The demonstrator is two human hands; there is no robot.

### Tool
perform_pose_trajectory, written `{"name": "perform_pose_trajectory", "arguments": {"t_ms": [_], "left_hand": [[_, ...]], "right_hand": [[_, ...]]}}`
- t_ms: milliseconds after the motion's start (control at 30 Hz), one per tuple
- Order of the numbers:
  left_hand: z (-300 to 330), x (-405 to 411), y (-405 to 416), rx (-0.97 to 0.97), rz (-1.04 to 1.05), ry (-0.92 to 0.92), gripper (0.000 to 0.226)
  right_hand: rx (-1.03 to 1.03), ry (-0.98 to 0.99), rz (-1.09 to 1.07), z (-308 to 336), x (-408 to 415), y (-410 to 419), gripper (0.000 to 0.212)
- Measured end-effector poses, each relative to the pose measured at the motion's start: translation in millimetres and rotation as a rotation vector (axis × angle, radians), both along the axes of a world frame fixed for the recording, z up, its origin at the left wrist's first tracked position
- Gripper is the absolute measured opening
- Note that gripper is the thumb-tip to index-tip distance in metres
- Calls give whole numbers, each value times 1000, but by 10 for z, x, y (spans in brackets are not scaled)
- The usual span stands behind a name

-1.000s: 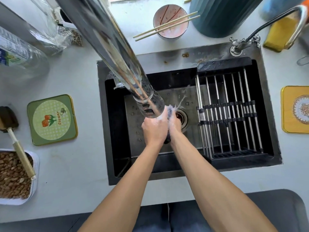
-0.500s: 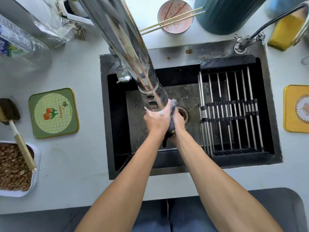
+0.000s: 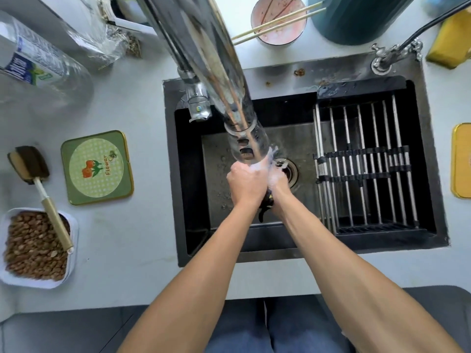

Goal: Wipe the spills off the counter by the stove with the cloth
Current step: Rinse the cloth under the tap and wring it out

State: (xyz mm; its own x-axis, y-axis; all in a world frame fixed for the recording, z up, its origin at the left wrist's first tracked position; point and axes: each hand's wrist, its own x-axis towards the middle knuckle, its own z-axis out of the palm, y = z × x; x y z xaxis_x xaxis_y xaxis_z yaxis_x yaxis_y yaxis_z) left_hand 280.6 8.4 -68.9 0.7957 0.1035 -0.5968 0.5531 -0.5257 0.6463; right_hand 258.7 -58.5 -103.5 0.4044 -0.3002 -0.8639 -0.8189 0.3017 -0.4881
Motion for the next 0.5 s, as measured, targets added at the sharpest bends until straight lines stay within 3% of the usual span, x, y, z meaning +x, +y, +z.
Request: {"name": "perform_pose_trajectory", "arguments": {"t_ms": [133,233,333,433,467,500], "left_hand": [[-235,114,258,111,35,109,37],[-288,55,317,26,92,226,43],[-161,54,149,-24,142,176,39],[-25,74,-77,-77,63,159,69],[0,80,-105,-77,61,155,77],[-40,85,-94,-59,50,127,72]], "right_hand": [[111,-62,-155,74,-73,58,50],[87,-175,-156,170,-17,-44,49],[10,-143,-220,167,73,-141,51],[-47,-39,-44,95,59,-100,42],[6,-36,-70,82,26,-51,39],[64,-31,-126,101,-6,-10,43]]}}
